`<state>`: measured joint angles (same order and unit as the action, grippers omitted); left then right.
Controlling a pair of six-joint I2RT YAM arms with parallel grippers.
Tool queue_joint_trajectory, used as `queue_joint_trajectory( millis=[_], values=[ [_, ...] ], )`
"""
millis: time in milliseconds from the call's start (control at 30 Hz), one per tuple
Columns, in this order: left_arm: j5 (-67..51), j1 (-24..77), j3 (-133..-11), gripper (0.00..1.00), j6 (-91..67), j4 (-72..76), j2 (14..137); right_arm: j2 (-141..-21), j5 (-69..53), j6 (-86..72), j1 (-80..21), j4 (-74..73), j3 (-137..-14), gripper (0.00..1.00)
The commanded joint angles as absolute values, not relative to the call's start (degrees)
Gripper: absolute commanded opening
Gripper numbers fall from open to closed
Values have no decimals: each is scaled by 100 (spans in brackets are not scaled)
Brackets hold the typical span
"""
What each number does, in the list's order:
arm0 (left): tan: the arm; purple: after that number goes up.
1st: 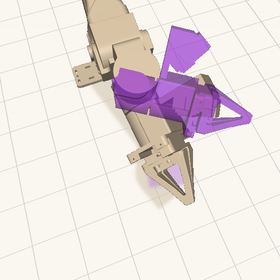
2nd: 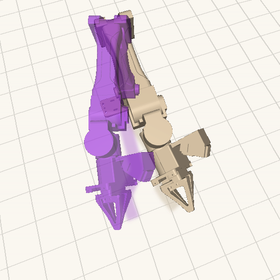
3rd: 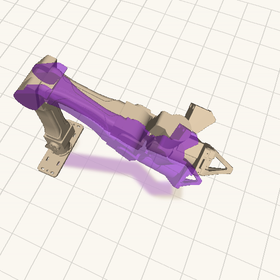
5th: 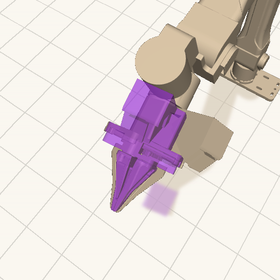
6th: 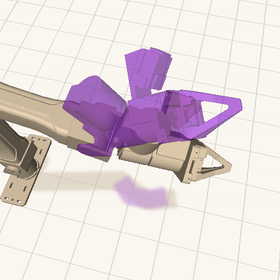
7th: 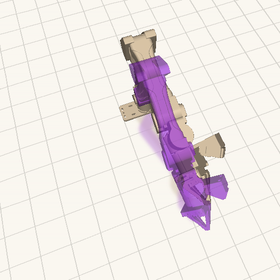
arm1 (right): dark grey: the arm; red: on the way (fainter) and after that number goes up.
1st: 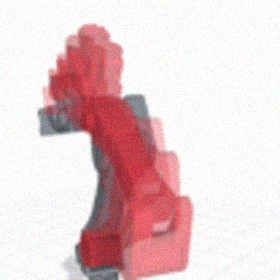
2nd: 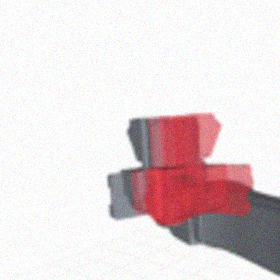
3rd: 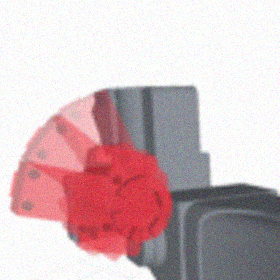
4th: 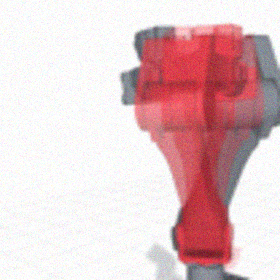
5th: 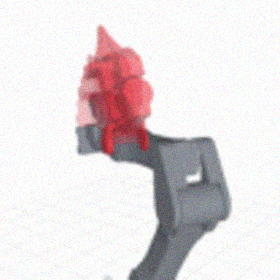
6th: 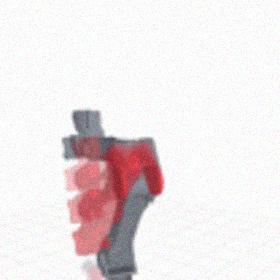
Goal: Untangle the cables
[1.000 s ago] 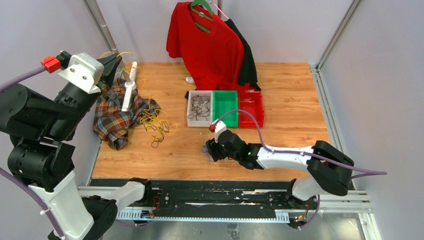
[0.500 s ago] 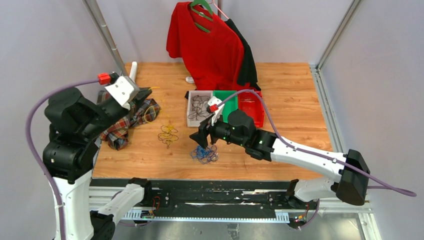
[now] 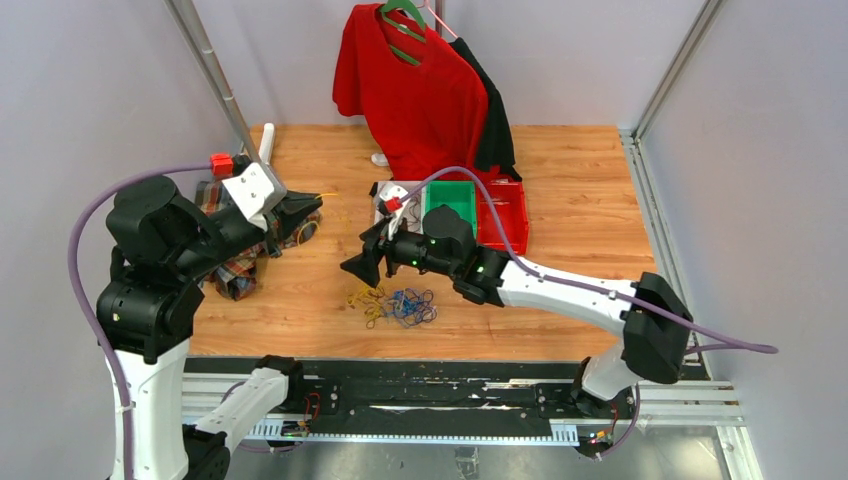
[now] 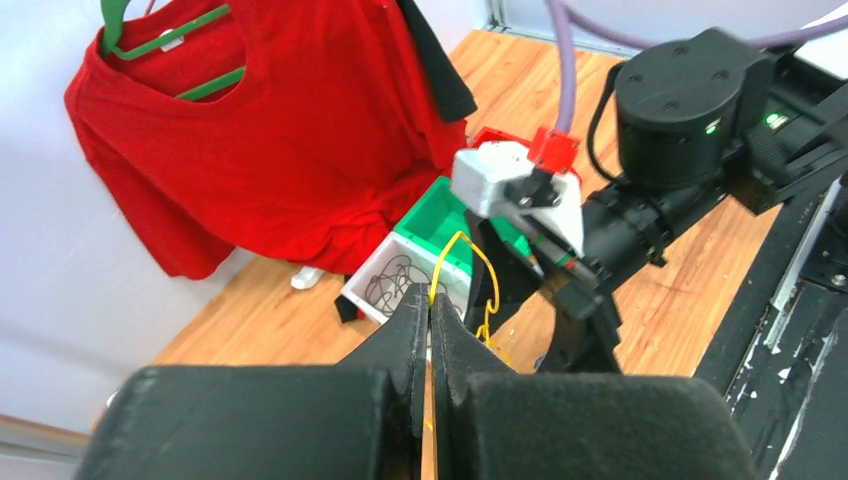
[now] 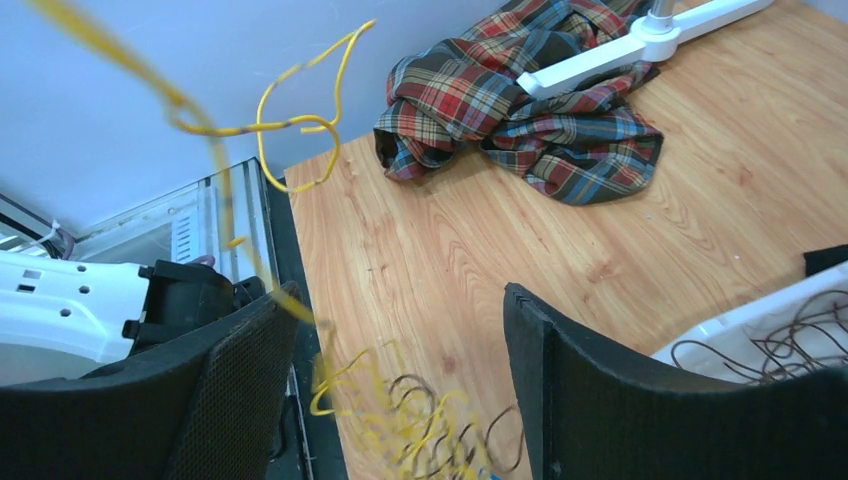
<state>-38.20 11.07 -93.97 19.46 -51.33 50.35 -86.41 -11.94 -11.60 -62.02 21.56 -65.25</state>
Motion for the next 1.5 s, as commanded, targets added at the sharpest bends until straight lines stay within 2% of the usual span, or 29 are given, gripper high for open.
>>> queue_joint_trajectory(
  millis=[0, 100, 333, 600, 833, 1133, 1467],
  values=[
    [-4068, 1143, -9563, 0, 1776, -5003, 4993, -9057, -1563, -1387, -6247, 2940, -6799, 74],
    [-4077, 1142, -9694, 0, 1714, -5001, 5029, -9380, -1595, -1442, -6249, 3010, -6914, 73],
    [-4193, 1143, -10218, 0, 1189, -4743, 5253, -10073, -1655, -1358, -6249, 2745, -7314, 52],
    [-4128, 1143, -10822, 0, 834, -4482, 5476, -10208, -1299, -381, -6230, 1866, -7303, 41],
    [-3796, 1143, -11336, 1, 867, -4286, 5545, -10056, -1012, -69, -6195, 1662, -6945, 40],
    [-3215, 1143, -12570, 0, 1405, -4116, 5756, -9923, -1025, -90, -6161, 1627, -6445, 39],
    [-2005, 1143, -12276, 0, 2283, -3246, 5416, -9619, -937, -175, -6128, 1647, -5634, 36]
  ],
)
